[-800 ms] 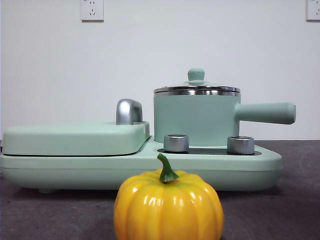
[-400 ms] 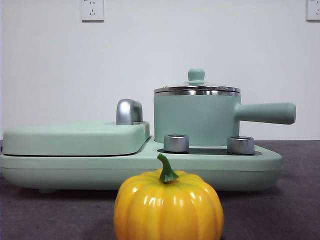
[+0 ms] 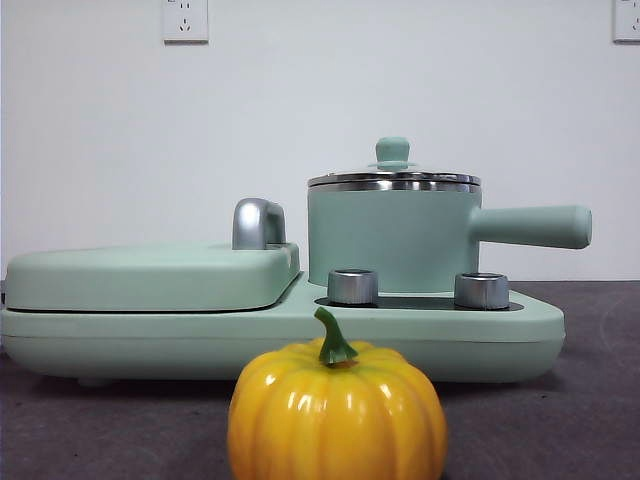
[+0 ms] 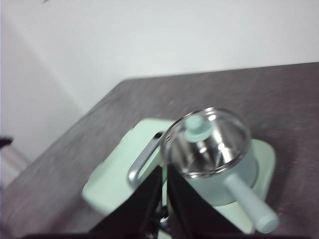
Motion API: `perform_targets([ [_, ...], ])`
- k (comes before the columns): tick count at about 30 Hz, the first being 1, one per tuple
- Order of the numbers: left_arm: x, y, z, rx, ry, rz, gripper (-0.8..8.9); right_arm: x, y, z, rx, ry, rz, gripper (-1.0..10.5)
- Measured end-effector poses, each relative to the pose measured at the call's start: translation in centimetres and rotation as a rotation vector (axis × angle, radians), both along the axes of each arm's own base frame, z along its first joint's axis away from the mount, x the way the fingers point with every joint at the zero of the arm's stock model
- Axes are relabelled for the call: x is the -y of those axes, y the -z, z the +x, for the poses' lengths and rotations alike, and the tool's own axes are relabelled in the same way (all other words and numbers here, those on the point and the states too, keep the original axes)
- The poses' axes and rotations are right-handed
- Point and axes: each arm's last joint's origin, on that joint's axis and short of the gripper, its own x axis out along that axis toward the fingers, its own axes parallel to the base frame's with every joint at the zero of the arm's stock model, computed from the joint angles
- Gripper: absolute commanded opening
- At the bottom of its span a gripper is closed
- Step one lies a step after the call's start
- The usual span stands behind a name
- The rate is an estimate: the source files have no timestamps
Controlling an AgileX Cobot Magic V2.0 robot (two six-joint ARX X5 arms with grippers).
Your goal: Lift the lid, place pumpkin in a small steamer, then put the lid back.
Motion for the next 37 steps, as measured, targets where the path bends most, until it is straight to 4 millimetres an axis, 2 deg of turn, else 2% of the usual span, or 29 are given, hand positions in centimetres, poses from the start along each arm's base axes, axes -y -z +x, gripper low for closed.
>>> perform_targets([
  [5, 0.1, -0.7, 0.3, 0.022, 0.019, 0.009, 0.31, -0.2, -0.4, 1.0, -0.015, -0.1, -0.043, 0.1],
  [7, 0.1, -0.8, 0.2, 0.03, 0.021, 0.013, 0.89, -0.2, -0.3, 1.2, -0.019, -0.102, -0.054, 0.1],
  [11, 0.1, -0.8, 0.1, 0.044, 0.028, 0.022, 2.83, -0.2, -0.3, 1.3, -0.012, -0.102, -0.066, 0.3],
  [13, 0.1, -0.8, 0.2, 0.045, 0.03, 0.026, 3.93, -0.2, -0.3, 1.3, -0.01, -0.094, -0.071, 0.9],
  [14, 0.1, -0.8, 0.2, 0.045, 0.031, 0.027, 4.6, -0.1, -0.3, 1.3, -0.01, -0.086, -0.075, 1.7],
  [16, 0.1, -0.8, 0.3, 0.041, 0.031, 0.028, 5.22, -0.1, -0.3, 1.3, -0.008, -0.083, -0.078, 2.9],
  [18, 0.1, -0.8, 0.3, 0.039, 0.031, 0.028, 5.32, -0.1, -0.3, 1.4, -0.01, -0.082, -0.079, 3.9],
  [21, 0.2, -0.6, 0.6, 0.014, 0.049, 0.005, 5.32, -0.1, -0.2, 1.4, -0.012, -0.082, -0.079, 4.5],
  [29, 1.4, -0.7, 3.0, -0.077, 0.159, -0.034, 5.3, -0.1, -0.2, 1.4, -0.017, -0.082, -0.078, 4.6],
  [37, 3.7, -2.9, 7.2, -0.04, 0.25, -0.026, 5.29, -0.1, 0.1, 1.3, -0.047, -0.084, -0.077, 4.6],
])
